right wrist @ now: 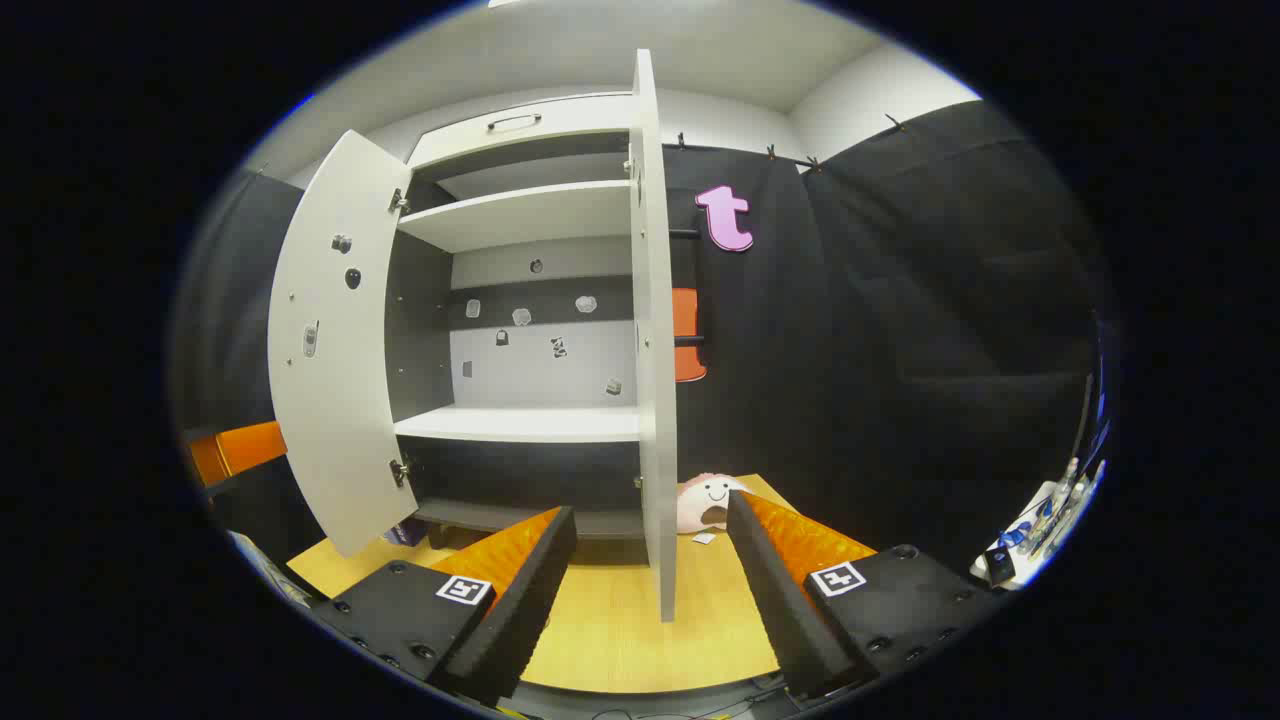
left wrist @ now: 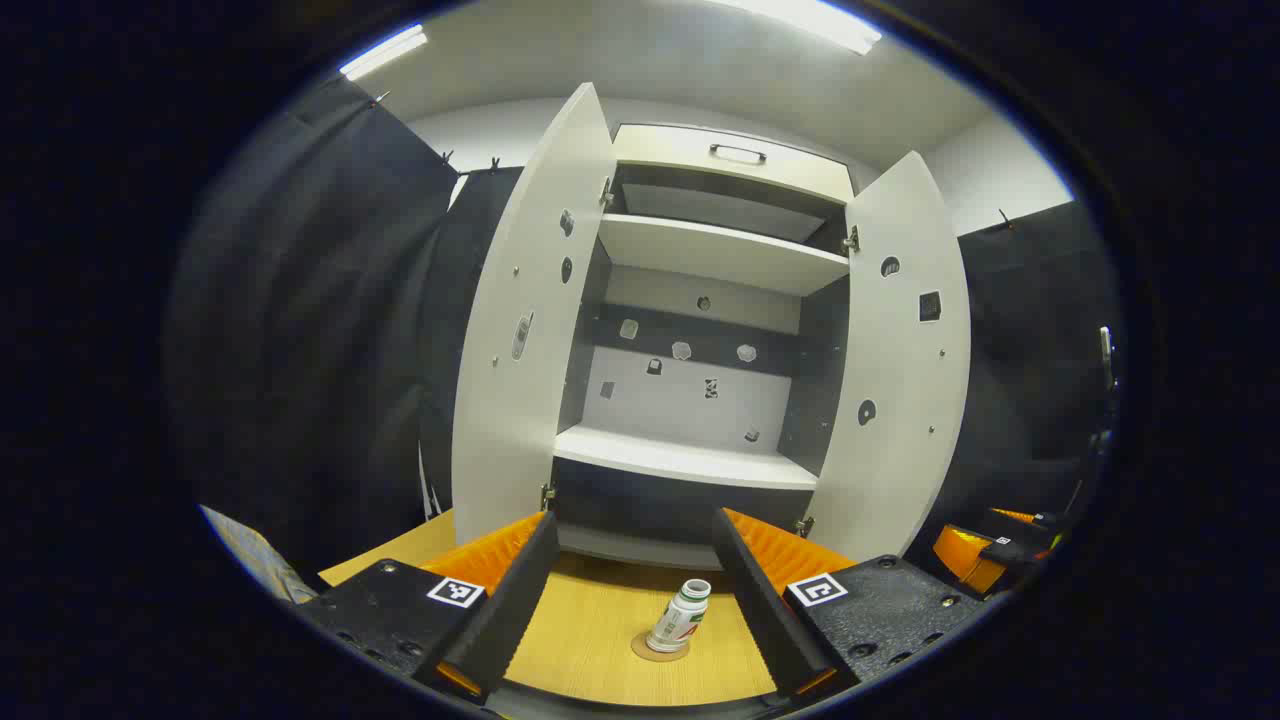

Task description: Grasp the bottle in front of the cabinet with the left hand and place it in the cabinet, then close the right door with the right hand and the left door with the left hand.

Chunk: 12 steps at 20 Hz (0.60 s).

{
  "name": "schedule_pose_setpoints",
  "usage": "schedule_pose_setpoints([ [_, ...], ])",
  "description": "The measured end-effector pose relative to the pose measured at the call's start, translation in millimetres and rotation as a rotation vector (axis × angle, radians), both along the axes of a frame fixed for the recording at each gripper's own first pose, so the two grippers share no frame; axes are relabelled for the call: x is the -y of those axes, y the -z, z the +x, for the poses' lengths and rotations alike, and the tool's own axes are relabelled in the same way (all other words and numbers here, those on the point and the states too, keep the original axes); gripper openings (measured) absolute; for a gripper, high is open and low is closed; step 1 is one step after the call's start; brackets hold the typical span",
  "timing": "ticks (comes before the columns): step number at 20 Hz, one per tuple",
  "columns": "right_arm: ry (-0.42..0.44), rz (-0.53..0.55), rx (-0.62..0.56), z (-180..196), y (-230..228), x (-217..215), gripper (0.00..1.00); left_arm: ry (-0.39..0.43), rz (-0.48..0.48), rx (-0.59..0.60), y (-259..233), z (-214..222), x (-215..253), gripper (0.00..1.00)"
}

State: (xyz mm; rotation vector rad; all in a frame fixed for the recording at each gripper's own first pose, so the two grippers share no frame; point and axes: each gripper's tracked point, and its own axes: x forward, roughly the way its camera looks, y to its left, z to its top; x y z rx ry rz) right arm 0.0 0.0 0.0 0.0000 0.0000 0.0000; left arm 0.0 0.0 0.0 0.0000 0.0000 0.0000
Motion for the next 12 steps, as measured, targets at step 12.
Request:
schedule_pose_setpoints([
  [12, 0.023, -0.011, 0.072, -10, -36, 19, 0.99, 0.063, 0.027, 0.048, -31, 1, 30, 0.92],
])
